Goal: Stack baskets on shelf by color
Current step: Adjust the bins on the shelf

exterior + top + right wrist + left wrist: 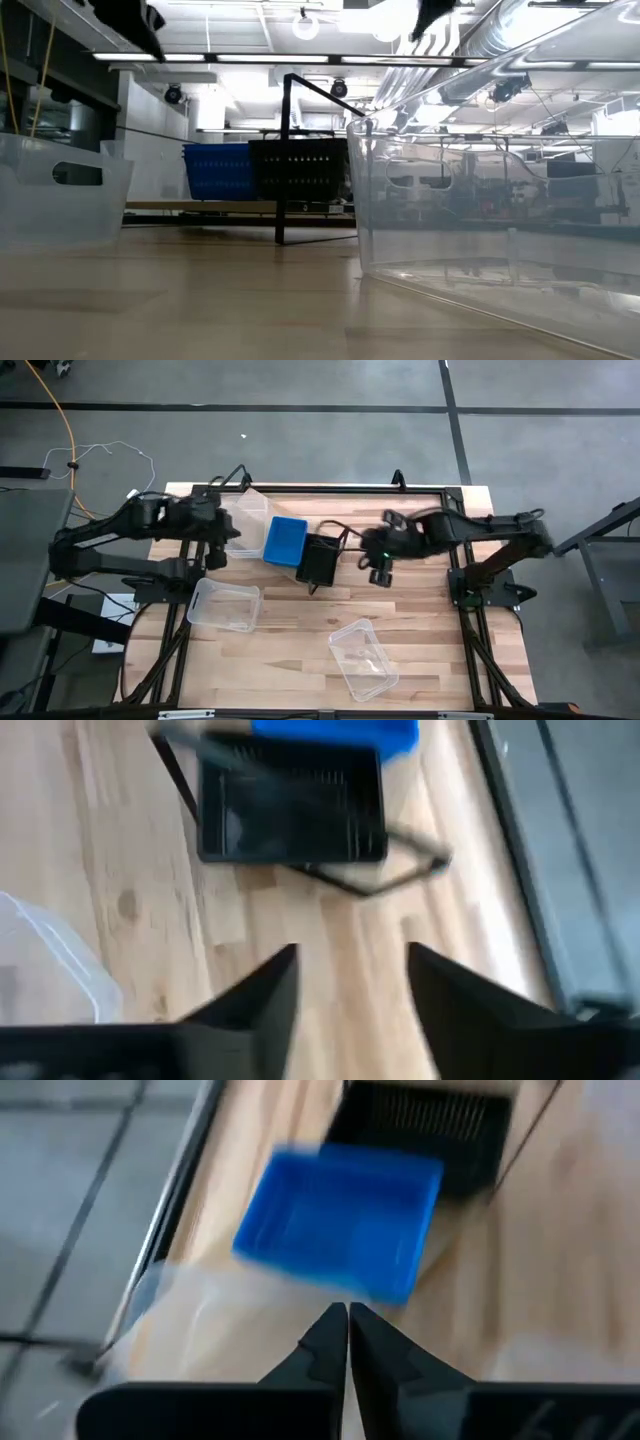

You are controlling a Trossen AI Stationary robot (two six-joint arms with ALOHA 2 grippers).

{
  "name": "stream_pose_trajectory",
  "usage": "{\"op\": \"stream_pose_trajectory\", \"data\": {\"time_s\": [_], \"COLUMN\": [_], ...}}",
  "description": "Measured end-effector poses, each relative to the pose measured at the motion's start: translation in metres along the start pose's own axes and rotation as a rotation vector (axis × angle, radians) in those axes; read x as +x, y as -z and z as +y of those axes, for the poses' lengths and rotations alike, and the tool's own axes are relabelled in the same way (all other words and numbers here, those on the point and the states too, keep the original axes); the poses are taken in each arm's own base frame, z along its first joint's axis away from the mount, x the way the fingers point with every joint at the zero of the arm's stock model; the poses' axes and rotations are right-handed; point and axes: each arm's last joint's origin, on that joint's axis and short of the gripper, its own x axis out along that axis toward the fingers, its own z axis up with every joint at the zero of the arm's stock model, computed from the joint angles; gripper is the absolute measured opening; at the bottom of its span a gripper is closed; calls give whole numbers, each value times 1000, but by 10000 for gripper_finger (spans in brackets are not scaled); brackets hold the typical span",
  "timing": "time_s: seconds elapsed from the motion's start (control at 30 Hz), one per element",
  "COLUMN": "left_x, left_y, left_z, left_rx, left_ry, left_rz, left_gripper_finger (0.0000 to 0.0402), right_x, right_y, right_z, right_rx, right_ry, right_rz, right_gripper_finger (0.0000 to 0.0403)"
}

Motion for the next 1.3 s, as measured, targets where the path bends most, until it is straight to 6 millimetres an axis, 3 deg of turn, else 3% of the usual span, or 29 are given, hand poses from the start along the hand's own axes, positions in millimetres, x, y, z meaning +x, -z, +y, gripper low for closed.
{"op": "stream_pose_trajectory", "data": {"time_s": [0.13,0.17,0.37,0.47,0.57,0.77,1.07,1.3], "left_x": [-8,-9,-12,-17,-18,-17,-25,-28], "left_y": [12,15,19,14,8,3,10,29], "left_z": [-10,-13,-22,-24,-26,-30,-36,-39], "left_rx": [-147,-176,-289,-304,-310,-304,-246,-252], "left_ry": [55,64,74,88,89,115,246,316], "left_rz": [-258,-317,-609,-695,-737,-757,-688,-514], "left_gripper_finger": [1,1,0,0,0,0,0,0], "right_x": [30,40,102,125,151,183,189,190], "right_y": [56,67,97,95,95,74,36,32], "right_z": [18,24,46,51,55,71,83,83], "right_rx": [204,267,620,706,719,687,619,614], "right_ry": [-90,-128,-254,-206,-162,-201,-211,-183], "right_rz": [-72,-125,-369,-425,-371,-321,-380,-396], "right_gripper_finger": [30,15,7,6,1,1,0,0]}}
